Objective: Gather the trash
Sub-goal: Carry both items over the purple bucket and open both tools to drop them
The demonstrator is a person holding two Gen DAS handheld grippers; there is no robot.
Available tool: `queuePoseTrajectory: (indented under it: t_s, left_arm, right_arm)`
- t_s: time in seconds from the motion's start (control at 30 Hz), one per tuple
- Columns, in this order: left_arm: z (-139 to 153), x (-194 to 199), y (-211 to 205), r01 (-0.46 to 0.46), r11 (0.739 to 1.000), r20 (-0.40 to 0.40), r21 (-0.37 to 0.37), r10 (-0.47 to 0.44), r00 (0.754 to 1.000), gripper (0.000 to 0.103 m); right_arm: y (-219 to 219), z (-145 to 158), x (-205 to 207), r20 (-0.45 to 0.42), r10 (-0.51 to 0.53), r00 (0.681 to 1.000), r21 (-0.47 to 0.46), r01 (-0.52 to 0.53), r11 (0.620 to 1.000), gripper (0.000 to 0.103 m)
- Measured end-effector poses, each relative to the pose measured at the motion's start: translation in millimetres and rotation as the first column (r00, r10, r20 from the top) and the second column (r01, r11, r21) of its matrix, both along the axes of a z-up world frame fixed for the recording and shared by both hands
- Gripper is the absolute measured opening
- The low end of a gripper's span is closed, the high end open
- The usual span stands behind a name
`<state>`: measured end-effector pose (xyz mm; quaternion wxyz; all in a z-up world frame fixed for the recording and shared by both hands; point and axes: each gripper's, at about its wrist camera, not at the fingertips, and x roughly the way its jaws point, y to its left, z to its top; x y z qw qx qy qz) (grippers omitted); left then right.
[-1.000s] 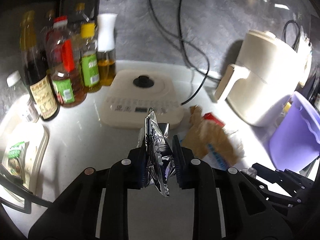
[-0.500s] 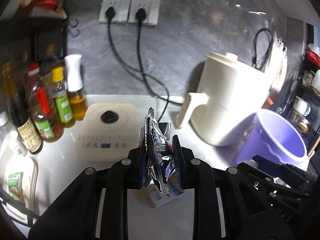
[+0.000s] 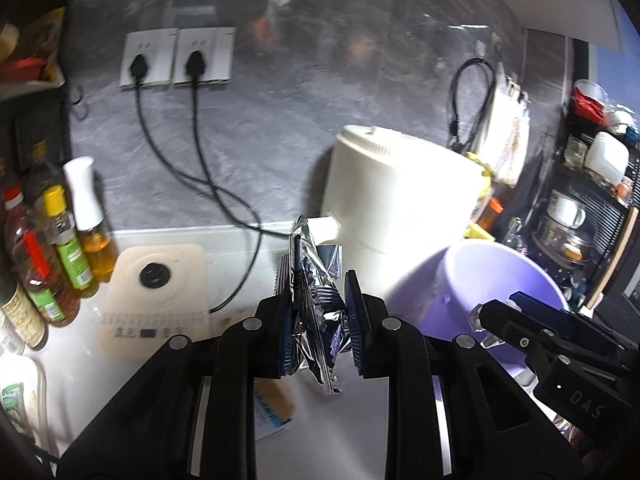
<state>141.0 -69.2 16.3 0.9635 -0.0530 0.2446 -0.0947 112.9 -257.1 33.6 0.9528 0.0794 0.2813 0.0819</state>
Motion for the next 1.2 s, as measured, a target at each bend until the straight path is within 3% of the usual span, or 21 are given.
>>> queuePoseTrajectory:
  t_s: [0.53,0.73,1.07,1.2]
  left_arm:
    - [12,12,-66,0.133,0.991,0.025,-0.005,-0.133,0.991,0.023]
    - [12,14,-84,0.179,0.984,0.026,-0.016,-0.179,0.984,0.023]
    - [15,19,-119,0.278,0.96,0.041,-0.031,-0.277,0.96,0.023]
    - [15,17,-137,0.343,0.939,0.041,-0.039,-0.341,0.939,0.027]
  right_arm:
    - [-64,5,-2,0.008,-0.179,0.984,-0.009,0.179,0.984,0.043]
    - [-88,-5,-6,-0.022,-0.262,0.965,-0.025,0.261,0.965,0.063]
    - [-112,-3,-23,-0.024,-0.331,0.943,-0.022,0.33,0.944,0.065]
    - [-122,-2,-32,-0.024,-0.364,0.931,-0.018,0.364,0.931,0.065]
